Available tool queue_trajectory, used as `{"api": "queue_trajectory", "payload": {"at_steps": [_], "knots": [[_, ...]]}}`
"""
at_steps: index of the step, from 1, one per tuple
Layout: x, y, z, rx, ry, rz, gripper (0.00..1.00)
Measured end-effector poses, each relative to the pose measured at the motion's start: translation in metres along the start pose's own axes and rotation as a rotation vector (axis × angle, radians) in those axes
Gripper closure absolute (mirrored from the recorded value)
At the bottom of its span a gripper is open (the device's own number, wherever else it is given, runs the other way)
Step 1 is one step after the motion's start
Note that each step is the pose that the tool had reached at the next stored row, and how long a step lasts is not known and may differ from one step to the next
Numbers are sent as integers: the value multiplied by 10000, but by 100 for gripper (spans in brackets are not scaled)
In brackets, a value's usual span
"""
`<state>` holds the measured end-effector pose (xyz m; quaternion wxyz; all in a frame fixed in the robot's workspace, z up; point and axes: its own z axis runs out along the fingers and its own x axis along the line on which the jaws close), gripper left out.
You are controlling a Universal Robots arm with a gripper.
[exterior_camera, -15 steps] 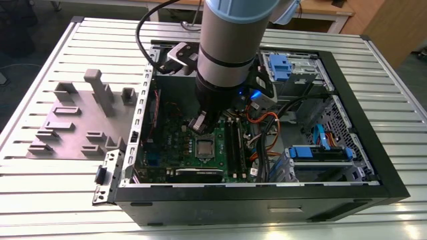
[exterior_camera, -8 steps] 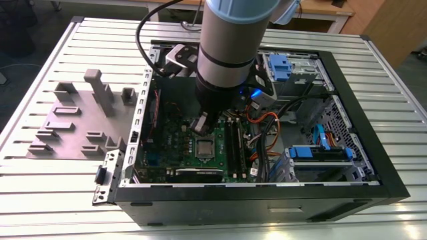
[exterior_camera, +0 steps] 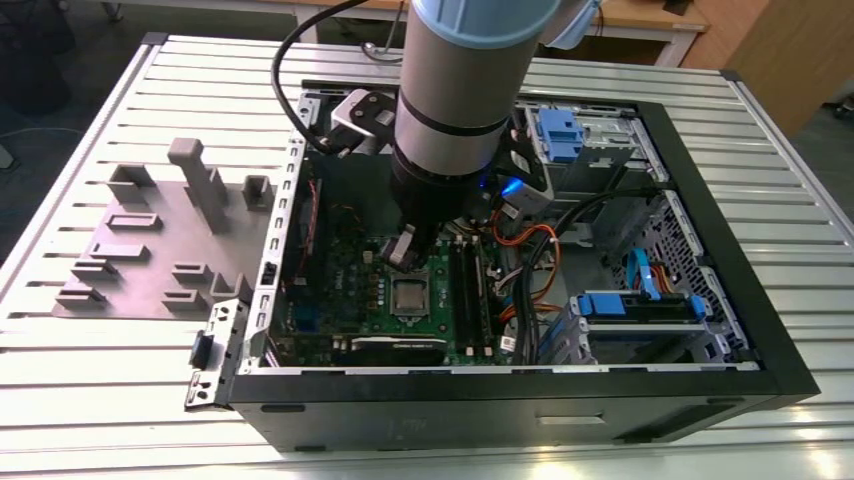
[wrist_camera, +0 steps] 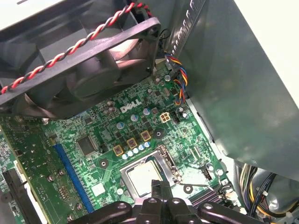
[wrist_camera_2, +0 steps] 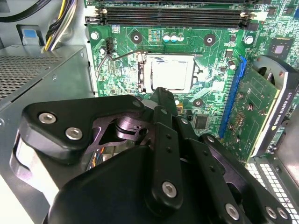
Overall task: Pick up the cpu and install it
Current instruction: 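Install the first cpu locking lever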
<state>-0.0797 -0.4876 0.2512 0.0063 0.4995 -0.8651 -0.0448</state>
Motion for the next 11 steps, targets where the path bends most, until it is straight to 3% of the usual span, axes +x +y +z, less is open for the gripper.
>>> {"api": "queue_trajectory", "payload": {"at_steps": [5,9,11], "knots": [[-18,-15,3,-11,-23,-4,89],[-119,-90,13,-15,-19,-2,89],[-163,-128,23,-66,-57,-2,89]]}}
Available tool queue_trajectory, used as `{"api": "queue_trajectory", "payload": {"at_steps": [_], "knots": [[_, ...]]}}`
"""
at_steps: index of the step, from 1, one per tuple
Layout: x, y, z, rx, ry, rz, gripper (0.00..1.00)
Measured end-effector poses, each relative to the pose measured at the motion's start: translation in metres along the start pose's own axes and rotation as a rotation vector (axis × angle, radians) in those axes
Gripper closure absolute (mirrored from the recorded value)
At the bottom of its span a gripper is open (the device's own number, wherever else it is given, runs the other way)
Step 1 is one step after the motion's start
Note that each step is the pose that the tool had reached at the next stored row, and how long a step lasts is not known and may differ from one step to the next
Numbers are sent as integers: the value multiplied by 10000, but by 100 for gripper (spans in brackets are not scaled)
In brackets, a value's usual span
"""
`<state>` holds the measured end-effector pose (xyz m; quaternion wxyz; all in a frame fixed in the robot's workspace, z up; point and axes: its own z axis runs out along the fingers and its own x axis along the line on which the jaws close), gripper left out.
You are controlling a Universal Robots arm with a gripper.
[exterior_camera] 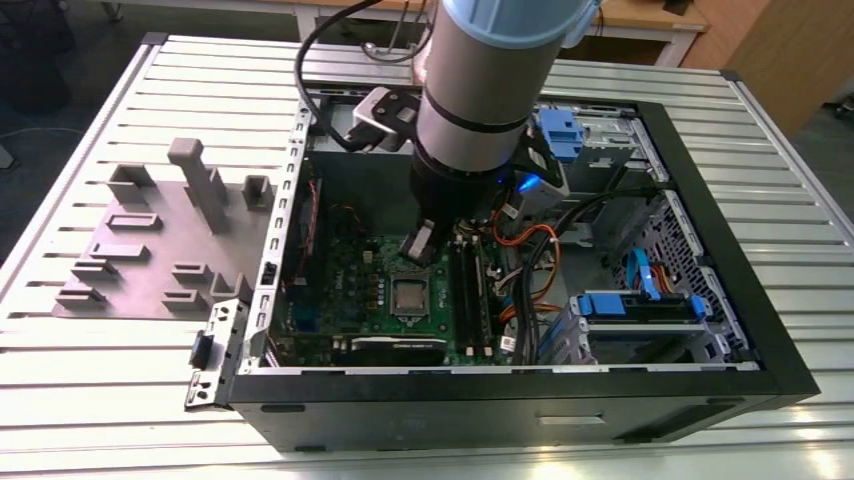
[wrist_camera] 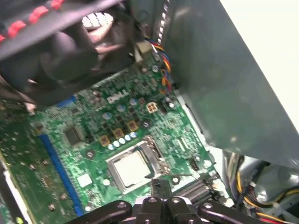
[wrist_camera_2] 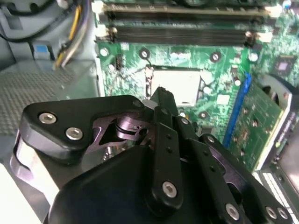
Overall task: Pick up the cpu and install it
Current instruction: 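Install the first cpu locking lever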
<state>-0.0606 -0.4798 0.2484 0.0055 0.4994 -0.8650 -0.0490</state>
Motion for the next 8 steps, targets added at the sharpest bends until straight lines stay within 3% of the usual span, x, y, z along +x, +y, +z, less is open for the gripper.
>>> {"api": "queue_trajectory", "payload": {"at_steps": [2,6,7,8], "knots": [[-20,-24,5,-96,-161,-12,89],[-34,-45,7,-426,-729,-52,89],[-43,-51,7,-463,-793,-57,89],[-59,-59,11,-472,-812,-57,89]]}}
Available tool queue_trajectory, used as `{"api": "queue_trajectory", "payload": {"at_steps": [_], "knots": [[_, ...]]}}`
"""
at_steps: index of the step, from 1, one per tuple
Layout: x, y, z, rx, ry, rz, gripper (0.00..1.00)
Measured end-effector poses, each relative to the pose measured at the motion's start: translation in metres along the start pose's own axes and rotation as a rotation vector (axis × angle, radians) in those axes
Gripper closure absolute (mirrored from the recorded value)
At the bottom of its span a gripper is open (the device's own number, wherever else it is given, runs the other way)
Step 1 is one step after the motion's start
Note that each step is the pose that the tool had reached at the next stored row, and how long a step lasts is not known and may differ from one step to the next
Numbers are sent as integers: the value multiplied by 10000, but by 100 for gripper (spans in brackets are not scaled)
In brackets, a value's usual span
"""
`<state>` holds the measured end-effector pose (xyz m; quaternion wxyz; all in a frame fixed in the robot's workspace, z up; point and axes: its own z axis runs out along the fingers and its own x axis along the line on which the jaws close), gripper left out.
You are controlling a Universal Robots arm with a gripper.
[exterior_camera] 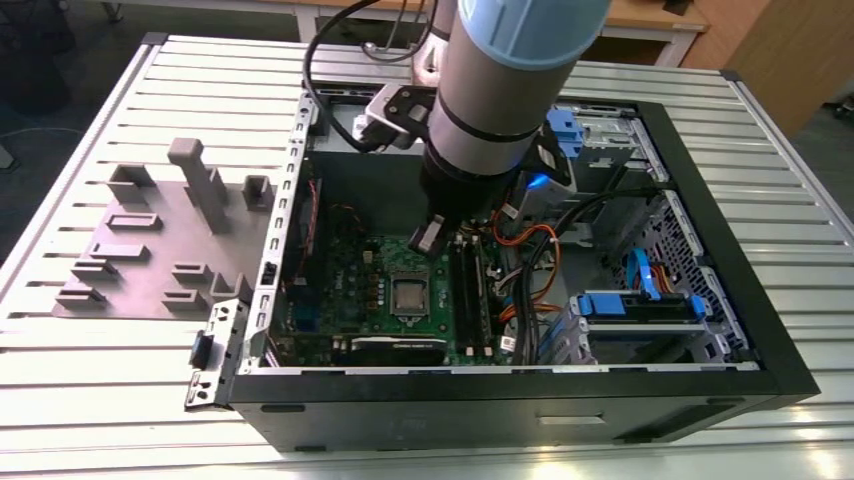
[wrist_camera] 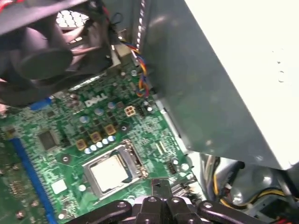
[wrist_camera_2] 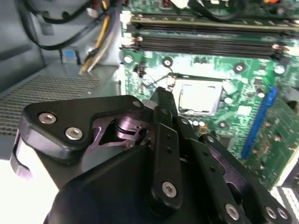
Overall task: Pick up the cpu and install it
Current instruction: 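Install the first cpu locking lever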
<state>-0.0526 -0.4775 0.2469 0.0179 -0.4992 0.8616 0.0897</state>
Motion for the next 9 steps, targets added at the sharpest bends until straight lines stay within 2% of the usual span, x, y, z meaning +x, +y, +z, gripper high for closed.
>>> {"api": "queue_trajectory", "payload": {"at_steps": [9], "knots": [[-190,-7,43,-5,-8,0,89]]}}
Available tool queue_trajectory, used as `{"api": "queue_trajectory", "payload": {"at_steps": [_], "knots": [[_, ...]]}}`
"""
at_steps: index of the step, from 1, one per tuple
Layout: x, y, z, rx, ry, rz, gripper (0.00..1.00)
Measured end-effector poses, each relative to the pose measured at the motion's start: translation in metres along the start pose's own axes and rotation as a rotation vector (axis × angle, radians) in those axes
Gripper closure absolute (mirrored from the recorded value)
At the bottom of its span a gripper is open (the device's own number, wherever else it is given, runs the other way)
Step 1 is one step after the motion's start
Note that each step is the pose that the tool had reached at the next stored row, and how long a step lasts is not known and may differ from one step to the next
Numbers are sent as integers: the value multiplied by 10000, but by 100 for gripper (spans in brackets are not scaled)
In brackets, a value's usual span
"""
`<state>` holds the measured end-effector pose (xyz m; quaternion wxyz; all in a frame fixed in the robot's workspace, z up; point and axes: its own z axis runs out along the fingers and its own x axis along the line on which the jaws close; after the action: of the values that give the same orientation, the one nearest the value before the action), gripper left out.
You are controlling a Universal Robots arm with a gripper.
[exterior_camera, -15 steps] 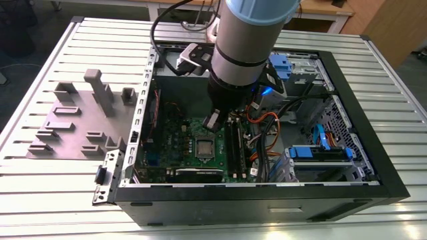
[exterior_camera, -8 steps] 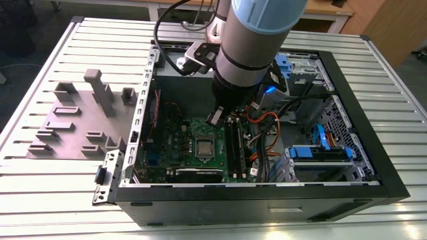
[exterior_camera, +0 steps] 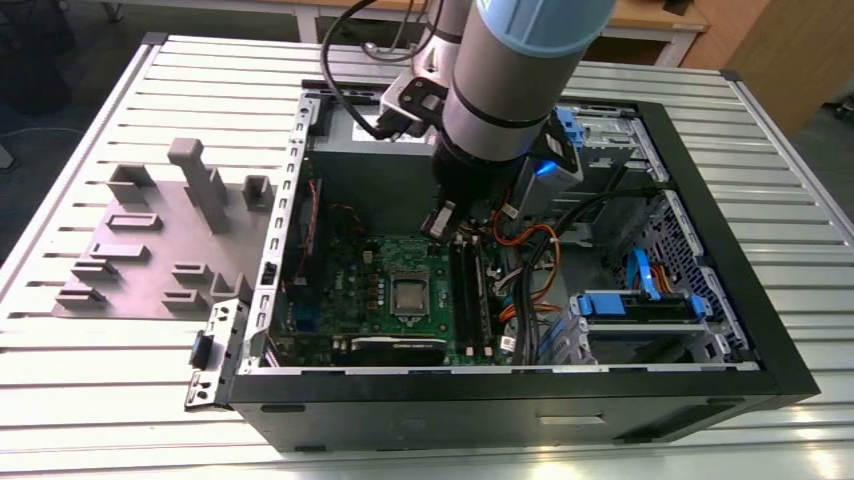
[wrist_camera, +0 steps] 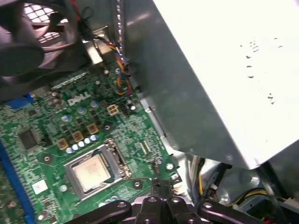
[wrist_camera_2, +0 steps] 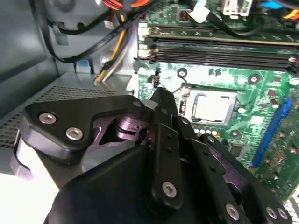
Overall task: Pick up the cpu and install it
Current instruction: 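Install the first cpu locking lever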
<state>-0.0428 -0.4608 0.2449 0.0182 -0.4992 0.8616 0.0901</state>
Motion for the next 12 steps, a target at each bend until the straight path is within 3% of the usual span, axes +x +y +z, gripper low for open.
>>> {"api": "queue_trajectory", "payload": {"at_steps": [4,12], "knots": [[-60,22,15,-4,-7,-1,89],[-73,26,61,-4,8,-43,89]]}}
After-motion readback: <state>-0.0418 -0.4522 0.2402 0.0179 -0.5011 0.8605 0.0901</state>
